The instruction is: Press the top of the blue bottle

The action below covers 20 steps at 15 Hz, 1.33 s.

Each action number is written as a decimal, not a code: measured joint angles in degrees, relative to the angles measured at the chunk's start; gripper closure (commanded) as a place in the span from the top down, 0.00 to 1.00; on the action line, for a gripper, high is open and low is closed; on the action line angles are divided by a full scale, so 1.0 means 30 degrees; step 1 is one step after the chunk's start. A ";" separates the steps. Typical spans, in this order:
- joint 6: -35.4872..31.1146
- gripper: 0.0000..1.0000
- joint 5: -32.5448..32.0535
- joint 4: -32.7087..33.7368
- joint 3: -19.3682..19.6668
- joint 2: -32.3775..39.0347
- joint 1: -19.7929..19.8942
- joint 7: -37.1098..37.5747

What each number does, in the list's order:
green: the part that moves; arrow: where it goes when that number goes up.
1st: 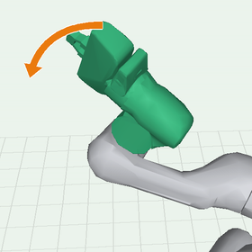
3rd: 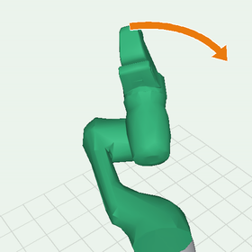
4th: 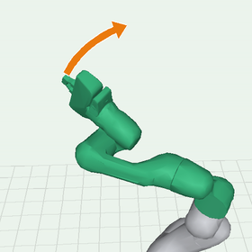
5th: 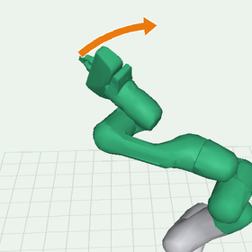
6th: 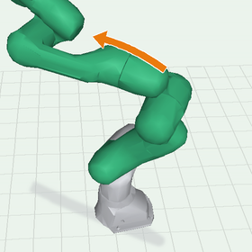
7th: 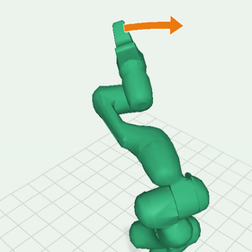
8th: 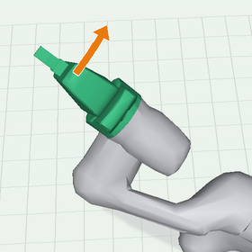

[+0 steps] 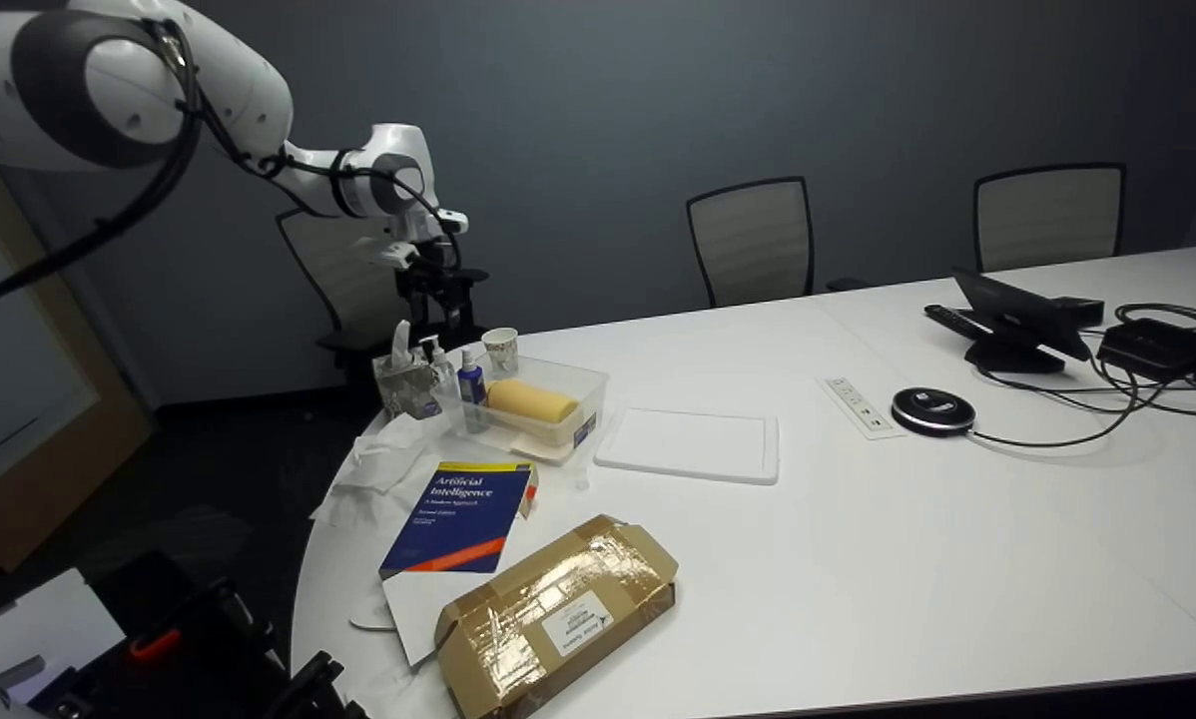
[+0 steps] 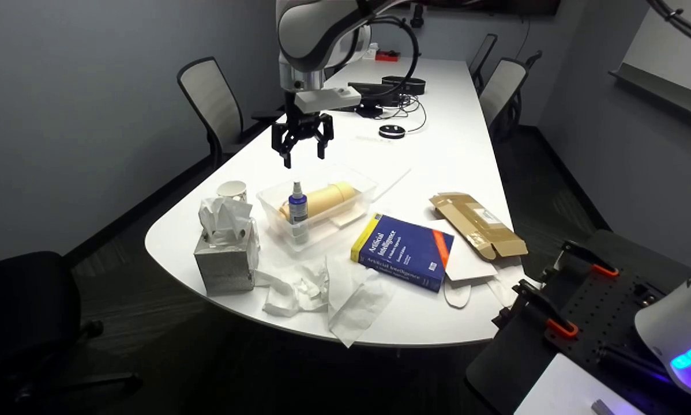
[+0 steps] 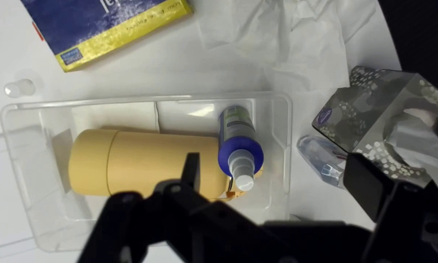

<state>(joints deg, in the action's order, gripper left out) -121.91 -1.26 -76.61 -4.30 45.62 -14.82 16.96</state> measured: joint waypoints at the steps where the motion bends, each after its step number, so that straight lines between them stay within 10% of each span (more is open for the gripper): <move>1: -0.0001 1.00 -0.0105 0.0643 0.0151 0.0626 0.0000 0.0000; 5: 0.0000 1.00 -0.0092 0.2888 0.0494 0.2645 0.0260 -0.0036; 6: 0.0002 0.75 -0.0072 0.3374 0.0494 0.3018 0.0319 -0.0054; 16: 0.2413 0.05 0.0477 0.6599 0.0312 0.4750 0.0388 -0.0383; 20: 0.3620 0.00 0.0967 0.7416 0.0100 0.5300 0.0501 -0.0726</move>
<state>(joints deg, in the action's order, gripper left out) -111.05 1.64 -54.36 -4.00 61.52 -13.32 14.78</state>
